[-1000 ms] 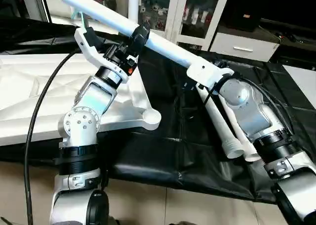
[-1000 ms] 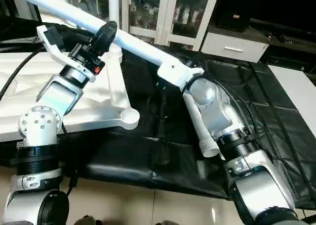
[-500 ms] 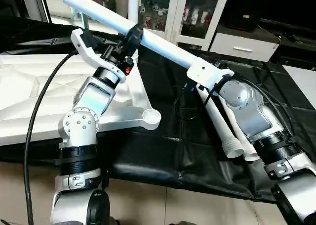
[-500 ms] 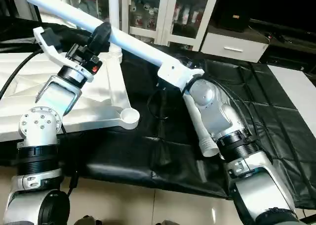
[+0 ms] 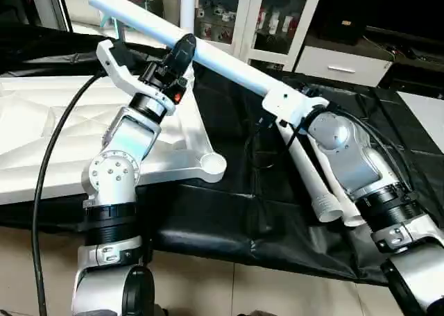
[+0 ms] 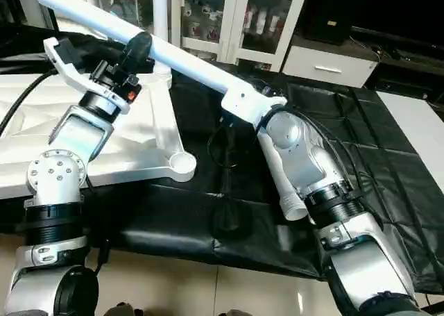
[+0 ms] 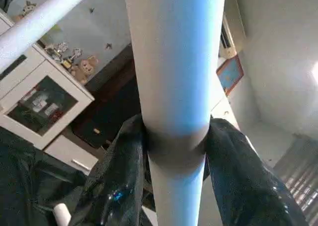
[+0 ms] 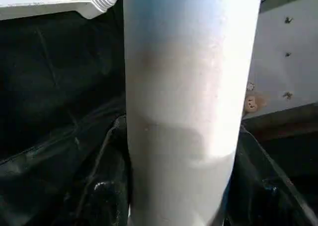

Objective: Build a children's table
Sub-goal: Pick table leg

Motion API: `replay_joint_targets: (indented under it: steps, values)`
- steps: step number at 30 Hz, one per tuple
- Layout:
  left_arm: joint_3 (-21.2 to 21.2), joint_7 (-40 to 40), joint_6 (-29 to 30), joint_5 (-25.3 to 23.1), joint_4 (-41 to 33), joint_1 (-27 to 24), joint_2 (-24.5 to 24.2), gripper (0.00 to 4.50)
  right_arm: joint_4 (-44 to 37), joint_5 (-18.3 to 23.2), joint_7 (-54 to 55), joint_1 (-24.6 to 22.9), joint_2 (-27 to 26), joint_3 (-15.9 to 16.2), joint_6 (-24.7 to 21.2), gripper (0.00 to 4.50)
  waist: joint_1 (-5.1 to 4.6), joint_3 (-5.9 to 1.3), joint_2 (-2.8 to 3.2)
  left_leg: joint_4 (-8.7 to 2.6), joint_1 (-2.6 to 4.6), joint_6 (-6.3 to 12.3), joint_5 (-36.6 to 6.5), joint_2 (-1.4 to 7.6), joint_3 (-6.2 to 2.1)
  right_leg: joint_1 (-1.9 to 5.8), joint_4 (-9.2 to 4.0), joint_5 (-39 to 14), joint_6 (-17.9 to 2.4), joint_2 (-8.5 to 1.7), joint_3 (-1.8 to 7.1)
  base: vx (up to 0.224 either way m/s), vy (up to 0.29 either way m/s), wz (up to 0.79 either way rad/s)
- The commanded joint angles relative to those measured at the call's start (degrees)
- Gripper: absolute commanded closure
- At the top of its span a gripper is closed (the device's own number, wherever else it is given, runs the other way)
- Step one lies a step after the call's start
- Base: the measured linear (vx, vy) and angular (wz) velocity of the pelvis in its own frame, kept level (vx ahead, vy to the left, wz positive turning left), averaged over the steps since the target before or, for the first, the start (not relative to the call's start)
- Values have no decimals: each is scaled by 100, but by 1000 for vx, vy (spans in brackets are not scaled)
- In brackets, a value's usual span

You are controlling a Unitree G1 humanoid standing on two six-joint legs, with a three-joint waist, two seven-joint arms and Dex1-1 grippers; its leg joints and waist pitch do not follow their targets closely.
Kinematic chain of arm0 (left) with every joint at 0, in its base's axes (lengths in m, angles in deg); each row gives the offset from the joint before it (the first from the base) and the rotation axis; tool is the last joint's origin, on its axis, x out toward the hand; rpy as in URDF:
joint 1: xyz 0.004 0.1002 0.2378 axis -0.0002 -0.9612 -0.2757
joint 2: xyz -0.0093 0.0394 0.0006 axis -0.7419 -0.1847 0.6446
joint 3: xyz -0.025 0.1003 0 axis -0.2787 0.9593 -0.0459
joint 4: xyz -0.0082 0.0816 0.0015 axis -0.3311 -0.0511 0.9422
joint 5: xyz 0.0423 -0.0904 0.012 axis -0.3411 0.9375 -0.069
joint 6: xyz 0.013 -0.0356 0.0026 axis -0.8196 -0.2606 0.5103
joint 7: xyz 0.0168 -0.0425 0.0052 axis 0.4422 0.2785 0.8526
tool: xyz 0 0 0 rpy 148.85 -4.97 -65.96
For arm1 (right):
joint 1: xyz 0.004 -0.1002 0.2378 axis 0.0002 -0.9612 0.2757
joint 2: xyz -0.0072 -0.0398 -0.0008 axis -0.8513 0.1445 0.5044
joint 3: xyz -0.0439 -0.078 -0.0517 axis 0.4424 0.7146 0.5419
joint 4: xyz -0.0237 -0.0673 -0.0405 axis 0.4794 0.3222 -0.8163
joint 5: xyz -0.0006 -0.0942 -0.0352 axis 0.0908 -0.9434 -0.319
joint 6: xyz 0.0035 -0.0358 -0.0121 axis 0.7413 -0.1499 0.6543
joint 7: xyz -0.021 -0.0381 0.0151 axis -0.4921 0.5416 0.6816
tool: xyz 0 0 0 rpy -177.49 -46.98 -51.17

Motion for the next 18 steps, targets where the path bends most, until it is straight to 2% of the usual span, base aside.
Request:
replay_joint_targets:
  steps: [1, 2, 4, 7, 9, 10, 12, 14, 17, 18]
  values:
    - [170, 0, -2, -58, 58, 217, 104, 256, -88, -74, -96, 18, 11, 67, 18, 262, -10, -425, 121, -414, 196, -358, -2611, 2, -5, 234, -513, -2029, -613, -82, 85, 0, 0, 0]
    - [149, 0, 12, -14, 67, 222, 122, 223, -95, -77, -97, 15, 10, 70, 16, 262, -5, -425, 122, -412, 194, -358, -2612, -2, -5, 234, -515, -2043, -610, -84, 83, 0, 0, 0]
    - [102, 33, 15, 46, 132, 252, 135, 223, -119, -94, -114, 3, 1, 82, 13, 262, -5, -434, 127, -410, 192, -353, -2565, -2, -3, 239, -508, -1984, -628, -86, 87, 0, 0, 0]
    - [71, -68, 5, 0, 196, 295, 125, 180, -153, -104, -128, -15, -4, 91, 0, 262, -10, -435, 130, -411, 197, -341, -2567, 3, -3, 238, -500, -1897, -670, -82, 88, 0, 0, 0]
    - [80, -60, -4, -25, 201, 315, 116, 178, -158, -111, -130, -23, -1, 98, -3, 262, -6, -433, 134, -416, 189, -334, -2527, 4, -4, 249, -490, -1848, -691, -84, 89, 0, 0, 0]
    - [89, -38, -21, -46, 204, 329, 113, 156, -160, -113, -132, -29, 1, 100, -4, 262, -4, -435, 138, -414, 193, -335, -2518, 4, -2, 251, -489, -1833, -700, -84, 91, 0, 0, 0]
    - [110, -5, -63, -102, 220, 344, 102, 148, -157, -114, -135, -35, 3, 100, -2, 262, -5, -434, 139, -415, 197, -332, -2529, 5, 0, 247, -491, -1819, -711, -81, 91, 0, 0, 0]
    - [76, 30, -113, -75, 249, 357, 136, 192, -159, -119, -138, -37, 7, 98, -2, 262, -4, -433, 144, -416, 195, -334, -2540, 4, 0, 249, -495, -1823, -714, -82, 93, 0, 0, 0]
    - [21, -11, -130, -46, 268, 344, 154, 191, -168, -135, -135, -41, 14, 90, -18, 262, -5, -428, 156, -421, 201, -350, -2598, 7, -7, 248, -496, -1861, -721, -84, 89, 0, 0, 0]
    - [20, -17, -133, -55, 273, 342, 150, 215, -166, -138, -134, -40, 15, 89, -19, 262, -6, -430, 150, -419, 206, -349, -2612, 4, -5, 243, -502, -1876, -712, -82, 88, 0, 0, 0]
